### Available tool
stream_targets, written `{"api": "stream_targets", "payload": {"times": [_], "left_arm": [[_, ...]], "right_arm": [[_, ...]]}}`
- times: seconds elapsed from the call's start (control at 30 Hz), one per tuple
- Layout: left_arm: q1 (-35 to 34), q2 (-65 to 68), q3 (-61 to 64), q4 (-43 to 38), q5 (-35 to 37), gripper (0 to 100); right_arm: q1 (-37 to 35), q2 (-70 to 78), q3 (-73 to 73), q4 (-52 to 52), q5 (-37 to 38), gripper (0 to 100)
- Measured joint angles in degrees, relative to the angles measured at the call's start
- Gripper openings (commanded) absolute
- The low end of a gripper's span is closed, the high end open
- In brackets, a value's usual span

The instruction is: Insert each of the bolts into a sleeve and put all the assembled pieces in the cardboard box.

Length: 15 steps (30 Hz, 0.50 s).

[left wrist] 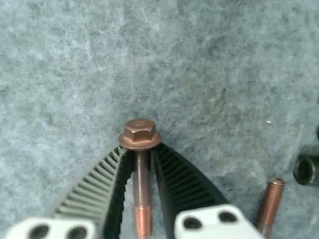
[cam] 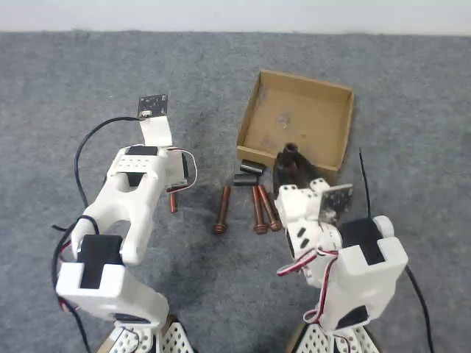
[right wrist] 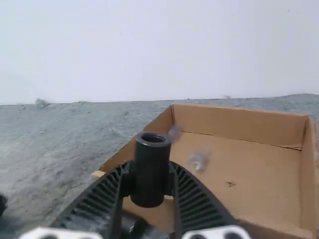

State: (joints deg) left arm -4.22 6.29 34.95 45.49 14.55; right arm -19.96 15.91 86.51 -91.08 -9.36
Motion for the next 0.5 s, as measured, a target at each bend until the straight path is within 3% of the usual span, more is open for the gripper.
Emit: {"api": "stream_targets", "payload": {"times": [0.5], "left_arm": [[0.0, 0.0, 0.0, 0.0, 0.0, 1]], "right_arm": [[-2.6, -0.1, 5.6, -5.7, -0.1, 0.6]]}}
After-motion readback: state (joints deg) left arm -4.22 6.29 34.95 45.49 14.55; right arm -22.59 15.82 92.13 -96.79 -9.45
